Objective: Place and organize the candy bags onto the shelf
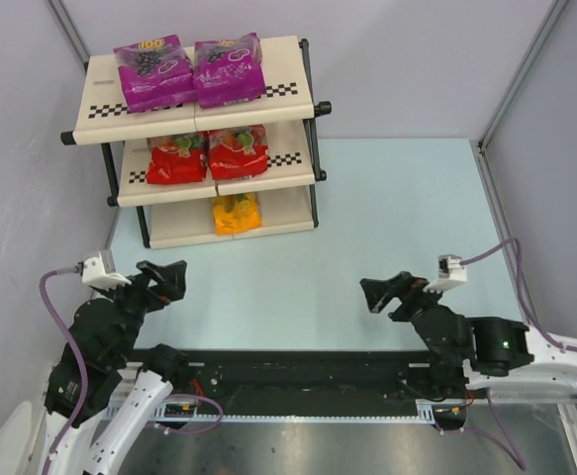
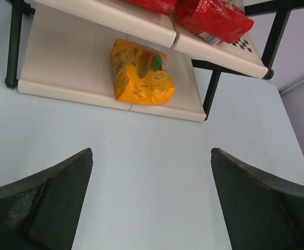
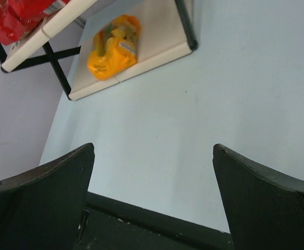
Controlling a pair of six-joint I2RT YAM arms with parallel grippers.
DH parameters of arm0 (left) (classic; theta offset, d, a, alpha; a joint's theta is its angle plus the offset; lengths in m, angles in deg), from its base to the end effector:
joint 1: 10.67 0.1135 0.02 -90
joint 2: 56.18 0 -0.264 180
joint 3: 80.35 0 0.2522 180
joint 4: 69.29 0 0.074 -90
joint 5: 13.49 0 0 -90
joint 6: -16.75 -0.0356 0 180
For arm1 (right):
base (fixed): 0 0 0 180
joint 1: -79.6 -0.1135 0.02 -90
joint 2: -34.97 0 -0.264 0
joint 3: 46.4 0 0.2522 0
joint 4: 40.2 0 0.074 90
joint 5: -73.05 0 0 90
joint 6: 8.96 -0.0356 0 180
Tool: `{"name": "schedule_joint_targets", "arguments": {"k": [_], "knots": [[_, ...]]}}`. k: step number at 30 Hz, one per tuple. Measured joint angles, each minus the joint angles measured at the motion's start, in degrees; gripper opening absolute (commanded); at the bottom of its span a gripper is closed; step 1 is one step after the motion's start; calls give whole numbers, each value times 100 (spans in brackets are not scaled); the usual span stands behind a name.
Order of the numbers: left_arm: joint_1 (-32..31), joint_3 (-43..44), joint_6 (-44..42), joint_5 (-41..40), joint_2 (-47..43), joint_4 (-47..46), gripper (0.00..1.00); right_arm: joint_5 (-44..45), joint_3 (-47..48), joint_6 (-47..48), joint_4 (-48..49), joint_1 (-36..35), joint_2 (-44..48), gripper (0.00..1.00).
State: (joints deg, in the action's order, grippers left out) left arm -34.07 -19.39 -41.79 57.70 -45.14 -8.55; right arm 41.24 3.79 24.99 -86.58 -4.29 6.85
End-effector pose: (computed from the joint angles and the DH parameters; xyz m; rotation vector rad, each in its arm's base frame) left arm 0.0312 -0.0010 0.3368 -0.3623 1.7298 -0.4096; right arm 0.0413 0.1016 0.2945 0.1882 1.8399 0.7239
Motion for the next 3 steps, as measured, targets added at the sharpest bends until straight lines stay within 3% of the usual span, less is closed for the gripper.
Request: {"name": "schedule_joint_targets", "arguments": {"k": [3], "knots": [[0,-4,0,-2,22,-50,100,190,0,-234,-603,-4,468,100]]}}
